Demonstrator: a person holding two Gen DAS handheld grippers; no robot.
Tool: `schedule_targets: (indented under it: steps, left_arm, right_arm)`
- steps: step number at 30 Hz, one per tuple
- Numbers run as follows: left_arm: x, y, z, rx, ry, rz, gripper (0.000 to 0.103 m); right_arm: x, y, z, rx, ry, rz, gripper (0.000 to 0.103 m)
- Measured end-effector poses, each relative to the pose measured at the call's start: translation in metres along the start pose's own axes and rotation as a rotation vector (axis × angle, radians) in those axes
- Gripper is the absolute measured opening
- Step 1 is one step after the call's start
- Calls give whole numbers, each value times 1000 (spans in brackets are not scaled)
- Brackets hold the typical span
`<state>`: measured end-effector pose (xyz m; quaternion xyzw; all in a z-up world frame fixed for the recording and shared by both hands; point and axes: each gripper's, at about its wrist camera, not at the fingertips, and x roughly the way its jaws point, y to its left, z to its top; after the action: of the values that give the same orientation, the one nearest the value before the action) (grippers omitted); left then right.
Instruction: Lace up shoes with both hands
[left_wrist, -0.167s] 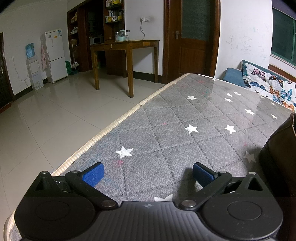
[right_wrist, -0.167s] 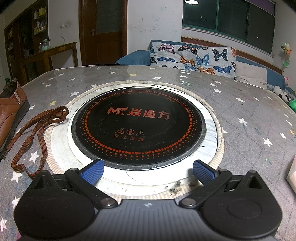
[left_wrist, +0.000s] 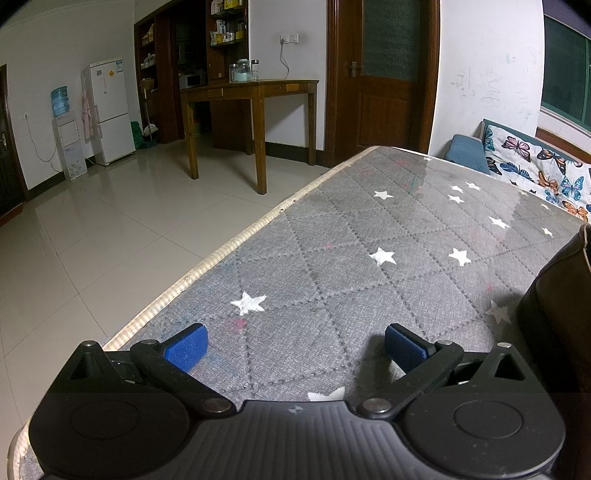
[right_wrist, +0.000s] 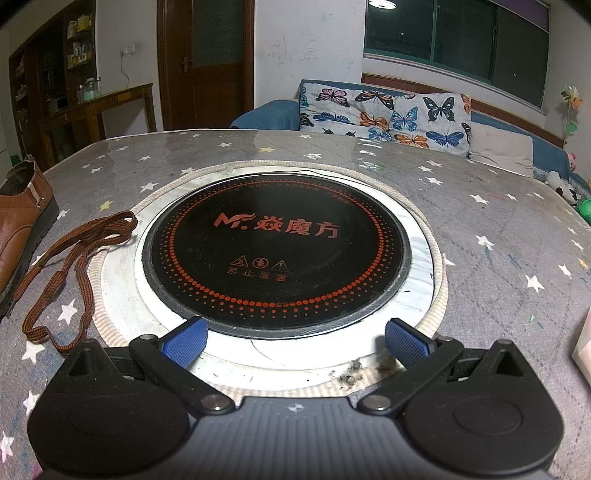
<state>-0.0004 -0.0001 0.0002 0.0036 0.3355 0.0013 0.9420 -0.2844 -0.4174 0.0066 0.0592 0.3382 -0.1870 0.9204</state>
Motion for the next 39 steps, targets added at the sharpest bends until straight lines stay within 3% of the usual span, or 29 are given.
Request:
schedule_targets:
  steps: [39]
  left_arm:
    - [-42, -17, -31, 35, 27, -30, 103]
  right_arm:
    - [-1, 1, 1, 1, 7, -13, 103]
